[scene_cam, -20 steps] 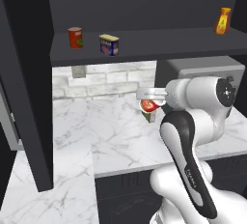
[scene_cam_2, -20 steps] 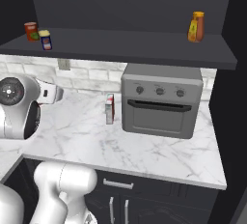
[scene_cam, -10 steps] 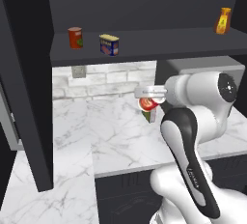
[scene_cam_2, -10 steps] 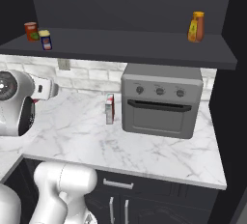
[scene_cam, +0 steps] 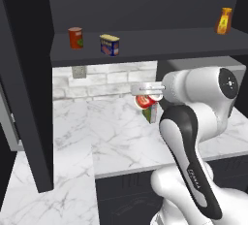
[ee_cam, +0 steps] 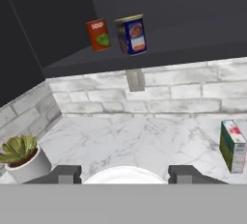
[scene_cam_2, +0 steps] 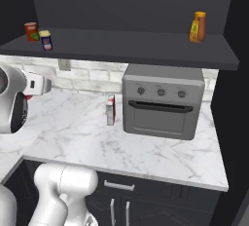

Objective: Pick the cans from the counter and place them in their designated side in the cabinet.

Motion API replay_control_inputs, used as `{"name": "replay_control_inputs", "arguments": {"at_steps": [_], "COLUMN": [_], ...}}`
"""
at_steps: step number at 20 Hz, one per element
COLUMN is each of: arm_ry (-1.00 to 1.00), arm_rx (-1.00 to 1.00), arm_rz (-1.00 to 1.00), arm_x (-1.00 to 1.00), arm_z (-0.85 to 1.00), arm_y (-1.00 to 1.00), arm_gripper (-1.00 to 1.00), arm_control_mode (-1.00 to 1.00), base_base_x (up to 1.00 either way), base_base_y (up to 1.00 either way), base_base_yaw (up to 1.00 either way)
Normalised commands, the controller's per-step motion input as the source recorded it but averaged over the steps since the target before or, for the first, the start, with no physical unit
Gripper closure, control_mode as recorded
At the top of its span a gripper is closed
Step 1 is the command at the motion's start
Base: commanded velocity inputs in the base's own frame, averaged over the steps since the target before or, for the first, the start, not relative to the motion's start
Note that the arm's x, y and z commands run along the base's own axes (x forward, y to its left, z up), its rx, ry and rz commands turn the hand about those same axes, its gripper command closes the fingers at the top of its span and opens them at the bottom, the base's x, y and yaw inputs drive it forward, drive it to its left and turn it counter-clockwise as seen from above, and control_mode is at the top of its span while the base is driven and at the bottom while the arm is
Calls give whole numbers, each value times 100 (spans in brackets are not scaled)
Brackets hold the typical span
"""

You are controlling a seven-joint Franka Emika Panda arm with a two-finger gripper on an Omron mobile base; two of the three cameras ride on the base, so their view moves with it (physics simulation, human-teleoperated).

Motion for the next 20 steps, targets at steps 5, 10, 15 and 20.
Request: {"name": "replay_control_inputs", "arguments": {"at_steps": [5,10,15,20], "arm_ry": [-3,-6,-6,-4], "arm_rx": [0,0,0,0], "arm_rz": [2,3,2,1], "arm_x": [0,0,0,0], "arm_z": [23,25,21,21], "arm_y": [10,8,8,10], "arm_gripper": [100,100,100,100], "arm_control_mode": [-100,-100,-100,-100], "base_base_x": [0,0,0,0], "base_base_y": [0,0,0,0], "base_base_yaw": [0,0,0,0]}}
